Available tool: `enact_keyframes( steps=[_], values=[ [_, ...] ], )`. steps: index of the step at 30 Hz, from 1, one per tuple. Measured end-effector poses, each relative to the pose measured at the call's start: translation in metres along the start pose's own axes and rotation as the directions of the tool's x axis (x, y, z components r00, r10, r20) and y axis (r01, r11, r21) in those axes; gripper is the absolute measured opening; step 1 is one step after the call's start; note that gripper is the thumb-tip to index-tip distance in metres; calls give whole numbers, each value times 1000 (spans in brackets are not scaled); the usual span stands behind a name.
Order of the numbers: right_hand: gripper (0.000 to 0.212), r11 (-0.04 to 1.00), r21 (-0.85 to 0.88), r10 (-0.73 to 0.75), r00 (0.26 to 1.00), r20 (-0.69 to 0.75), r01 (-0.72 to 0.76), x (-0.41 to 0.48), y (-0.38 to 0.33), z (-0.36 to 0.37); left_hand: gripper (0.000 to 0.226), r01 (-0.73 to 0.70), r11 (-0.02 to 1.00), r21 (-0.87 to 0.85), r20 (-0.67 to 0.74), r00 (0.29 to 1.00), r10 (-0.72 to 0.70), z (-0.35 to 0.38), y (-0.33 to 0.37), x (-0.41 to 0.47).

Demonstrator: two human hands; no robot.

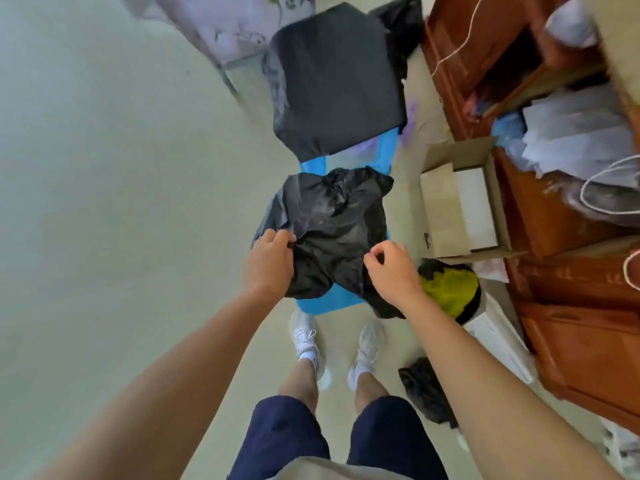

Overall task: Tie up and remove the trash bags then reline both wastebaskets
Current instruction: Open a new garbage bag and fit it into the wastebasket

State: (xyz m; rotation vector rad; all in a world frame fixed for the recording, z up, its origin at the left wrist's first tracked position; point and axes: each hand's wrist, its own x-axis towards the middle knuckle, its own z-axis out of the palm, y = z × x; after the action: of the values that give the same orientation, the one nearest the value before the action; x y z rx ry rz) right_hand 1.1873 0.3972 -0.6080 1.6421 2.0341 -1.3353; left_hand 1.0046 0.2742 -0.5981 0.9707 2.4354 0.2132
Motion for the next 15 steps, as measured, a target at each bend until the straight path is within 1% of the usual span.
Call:
enact_keyframes(
  steps=[3, 4, 5, 7, 10, 13, 15],
  values=[
    [14, 973, 230, -26, 997, 67, 10, -16, -61, -25, 26, 9, 996, -83, -198, 980, -26, -79, -1, -17],
    [16, 962, 272, -46, 994, 96, 18, -24, -84, -31, 24, 17, 995, -101, -253, 967, -42, -105, -4, -24],
    [18, 960, 277, -88, 989, 117, 52, -32, -106, -35, 23, 24, 992, -122, -296, 953, -59, -132, -9, -30],
    [28, 962, 205, -208, 970, 127, 179, -50, -149, -38, 22, 15, 984, -178, -372, 925, -81, -183, -26, -42],
    [62, 905, 35, -425, 903, 62, 424, -74, -218, -34, 25, -1, 971, -239, -465, 878, -114, -254, -68, -62],
    [82, 771, -150, -627, 779, -6, 619, -103, -299, -12, 26, -26, 963, -267, -548, 827, -129, -318, -130, -85],
    [90, 644, -282, -748, 662, -37, 712, -119, -358, 14, 25, -36, 958, -283, -597, 789, -147, -354, -179, -102]
  ],
)
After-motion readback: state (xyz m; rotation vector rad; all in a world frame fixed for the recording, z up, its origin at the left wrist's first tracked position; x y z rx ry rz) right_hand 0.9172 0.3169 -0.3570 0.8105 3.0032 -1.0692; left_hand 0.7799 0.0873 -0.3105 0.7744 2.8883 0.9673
